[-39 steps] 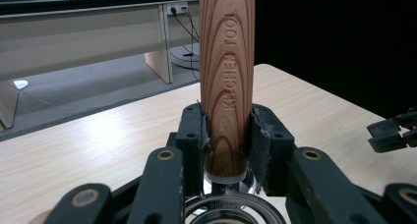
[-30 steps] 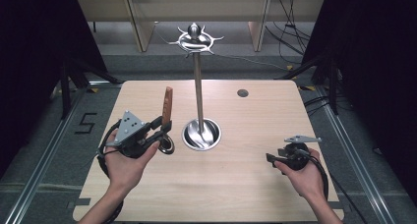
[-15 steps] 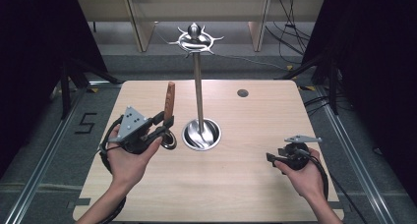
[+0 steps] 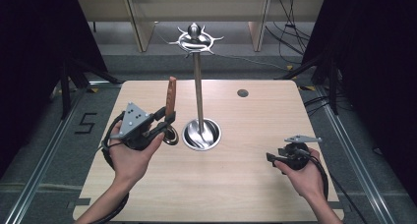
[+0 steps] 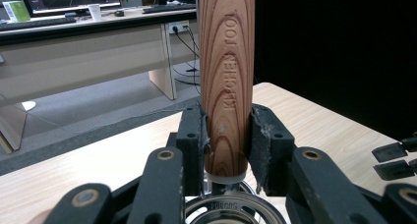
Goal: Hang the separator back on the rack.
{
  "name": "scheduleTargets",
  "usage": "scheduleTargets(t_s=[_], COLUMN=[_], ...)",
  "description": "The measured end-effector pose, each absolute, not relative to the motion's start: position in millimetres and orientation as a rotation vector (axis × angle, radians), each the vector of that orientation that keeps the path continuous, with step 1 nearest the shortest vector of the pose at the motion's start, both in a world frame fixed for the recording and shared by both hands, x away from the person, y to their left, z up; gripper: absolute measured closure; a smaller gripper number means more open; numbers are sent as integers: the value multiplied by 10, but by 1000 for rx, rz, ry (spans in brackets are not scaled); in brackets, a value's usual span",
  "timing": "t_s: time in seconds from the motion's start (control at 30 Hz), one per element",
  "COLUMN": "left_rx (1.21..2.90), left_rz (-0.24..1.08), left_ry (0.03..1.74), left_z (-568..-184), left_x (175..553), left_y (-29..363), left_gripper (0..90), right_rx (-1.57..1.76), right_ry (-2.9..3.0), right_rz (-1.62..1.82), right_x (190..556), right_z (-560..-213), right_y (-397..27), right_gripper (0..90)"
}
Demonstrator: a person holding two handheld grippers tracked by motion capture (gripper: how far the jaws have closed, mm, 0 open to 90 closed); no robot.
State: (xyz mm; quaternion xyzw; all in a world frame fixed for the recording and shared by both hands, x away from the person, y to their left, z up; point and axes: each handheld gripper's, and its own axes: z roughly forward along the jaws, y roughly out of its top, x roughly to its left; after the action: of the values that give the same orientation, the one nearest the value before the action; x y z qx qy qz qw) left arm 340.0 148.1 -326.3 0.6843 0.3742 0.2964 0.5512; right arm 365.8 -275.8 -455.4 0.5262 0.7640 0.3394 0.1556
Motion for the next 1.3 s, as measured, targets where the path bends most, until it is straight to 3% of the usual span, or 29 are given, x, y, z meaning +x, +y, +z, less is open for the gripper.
scheduleTargets(t_s=[1.3], left_rx=[1576], left_rz=[753], left_ry=[836], left_z=[-3038], left_x=[3521], left_y=[1349], left_gripper=[683], right_rx=[1507], right_ry=[2178], right_rz=[1024], right_x=[3658], right_z=[-4546], right_y=[-2762], right_gripper=[458])
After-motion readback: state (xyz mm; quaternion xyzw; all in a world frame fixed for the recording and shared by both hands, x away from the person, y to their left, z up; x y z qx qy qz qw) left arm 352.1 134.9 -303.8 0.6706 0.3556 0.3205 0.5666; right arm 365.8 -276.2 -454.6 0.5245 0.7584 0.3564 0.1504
